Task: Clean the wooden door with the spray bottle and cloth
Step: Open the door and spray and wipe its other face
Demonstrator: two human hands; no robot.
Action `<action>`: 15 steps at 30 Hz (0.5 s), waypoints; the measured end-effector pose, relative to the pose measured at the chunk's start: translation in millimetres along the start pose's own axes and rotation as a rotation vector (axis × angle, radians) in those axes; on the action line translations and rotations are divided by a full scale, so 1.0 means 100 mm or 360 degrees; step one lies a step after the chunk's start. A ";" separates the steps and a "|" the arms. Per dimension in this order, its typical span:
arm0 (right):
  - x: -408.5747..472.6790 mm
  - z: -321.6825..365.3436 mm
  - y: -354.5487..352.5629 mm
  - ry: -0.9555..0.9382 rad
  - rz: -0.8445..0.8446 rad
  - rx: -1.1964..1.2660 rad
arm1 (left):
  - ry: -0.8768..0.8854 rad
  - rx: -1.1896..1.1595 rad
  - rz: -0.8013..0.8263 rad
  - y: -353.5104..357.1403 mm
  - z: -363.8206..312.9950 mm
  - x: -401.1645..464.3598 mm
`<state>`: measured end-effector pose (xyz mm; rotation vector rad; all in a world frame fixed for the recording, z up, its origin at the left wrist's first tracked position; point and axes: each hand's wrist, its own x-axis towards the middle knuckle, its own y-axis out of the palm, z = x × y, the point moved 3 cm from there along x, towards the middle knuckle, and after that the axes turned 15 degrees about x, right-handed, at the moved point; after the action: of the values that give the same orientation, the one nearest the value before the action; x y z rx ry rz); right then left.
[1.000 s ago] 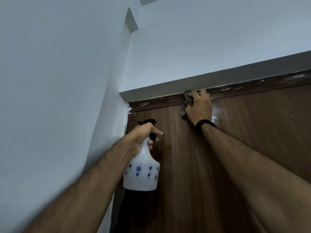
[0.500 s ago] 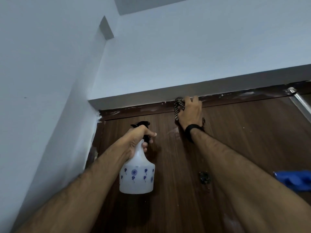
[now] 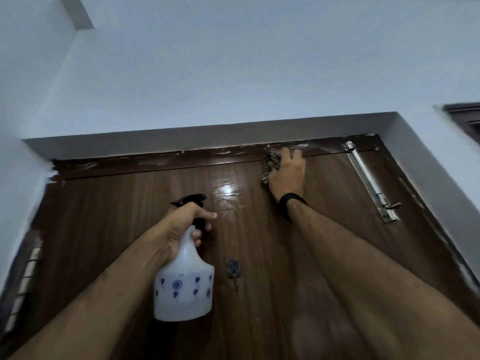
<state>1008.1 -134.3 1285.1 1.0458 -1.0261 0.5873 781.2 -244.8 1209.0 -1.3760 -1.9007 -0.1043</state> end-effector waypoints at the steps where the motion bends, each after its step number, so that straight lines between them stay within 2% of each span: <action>1: 0.01 -0.14 -0.14 0.0001 0.0004 -0.0043 | 0.0012 -0.0034 0.0037 0.11 -0.02 0.01; 6: 0.05 -0.47 -0.53 -0.0130 0.0128 -0.0130 | 0.0041 -0.0078 0.0177 0.65 -0.09 0.02; 10: 0.25 -0.49 -0.57 0.0143 0.0040 -0.0066 | 0.0032 -0.0036 0.0152 0.91 -0.32 0.04; 15: 0.39 -0.36 -0.40 -0.0277 0.0460 0.0054 | 0.0131 0.0095 0.0077 1.09 -0.81 0.09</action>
<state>1071.7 -121.1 1299.2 0.9979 -1.3380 0.7594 914.9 -232.0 1232.5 -1.3564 -1.7874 -0.0783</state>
